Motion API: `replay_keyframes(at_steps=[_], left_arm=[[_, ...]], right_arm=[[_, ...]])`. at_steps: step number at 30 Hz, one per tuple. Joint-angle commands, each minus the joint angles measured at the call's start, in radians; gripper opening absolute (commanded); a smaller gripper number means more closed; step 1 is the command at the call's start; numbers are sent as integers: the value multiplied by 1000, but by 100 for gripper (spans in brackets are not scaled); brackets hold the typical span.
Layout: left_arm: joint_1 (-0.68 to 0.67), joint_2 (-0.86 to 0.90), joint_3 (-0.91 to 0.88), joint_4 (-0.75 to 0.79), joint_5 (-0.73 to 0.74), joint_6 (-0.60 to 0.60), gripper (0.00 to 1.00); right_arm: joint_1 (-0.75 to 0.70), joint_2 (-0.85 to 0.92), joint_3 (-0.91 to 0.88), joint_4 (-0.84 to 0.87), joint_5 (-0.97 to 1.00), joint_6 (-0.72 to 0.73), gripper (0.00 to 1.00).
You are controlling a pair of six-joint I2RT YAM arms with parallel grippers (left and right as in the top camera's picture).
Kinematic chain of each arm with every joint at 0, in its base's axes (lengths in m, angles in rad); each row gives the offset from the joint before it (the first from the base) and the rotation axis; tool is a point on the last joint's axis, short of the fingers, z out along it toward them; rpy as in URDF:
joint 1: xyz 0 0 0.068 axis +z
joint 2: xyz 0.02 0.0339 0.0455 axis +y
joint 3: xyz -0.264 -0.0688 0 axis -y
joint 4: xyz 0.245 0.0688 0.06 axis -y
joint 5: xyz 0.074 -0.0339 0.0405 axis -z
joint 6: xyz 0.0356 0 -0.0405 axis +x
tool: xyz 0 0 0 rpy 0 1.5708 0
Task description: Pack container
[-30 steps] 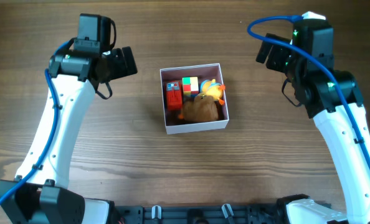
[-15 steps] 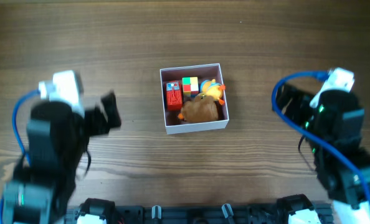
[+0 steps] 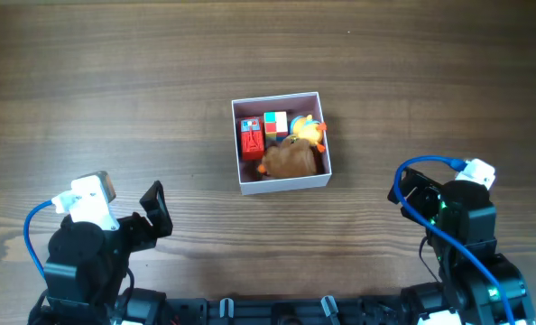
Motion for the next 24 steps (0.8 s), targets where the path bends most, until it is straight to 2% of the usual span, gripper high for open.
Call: replay_keyframes(at_steps=[1, 9, 12, 13, 16, 20, 22, 24], left_arm=[[-5, -3, -9, 3, -13, -13, 100], [-5, -3, -9, 3, -13, -13, 100], [-5, -3, -9, 3, -13, -13, 100], [-5, -3, -9, 3, -12, -13, 100], [-5, -3, -9, 3, -12, -13, 100], [-5, -3, -9, 3, -12, -13, 100], [-5, -3, -9, 3, -12, -13, 100], [-5, -3, -9, 3, -12, -13, 100]], right_arm=[[4, 19, -7, 5, 14, 52, 100], [4, 50, -8, 0, 14, 50, 100], [4, 0, -11, -2, 14, 48, 100], [5, -46, -18, 6, 19, 21, 100], [5, -248, -100, 100, -4, -191, 100], [1, -507, -249, 188, -61, -340, 100], [-3, -584, -331, 305, -89, -384, 100], [-3, -576, -421, 520, -128, -436, 100]])
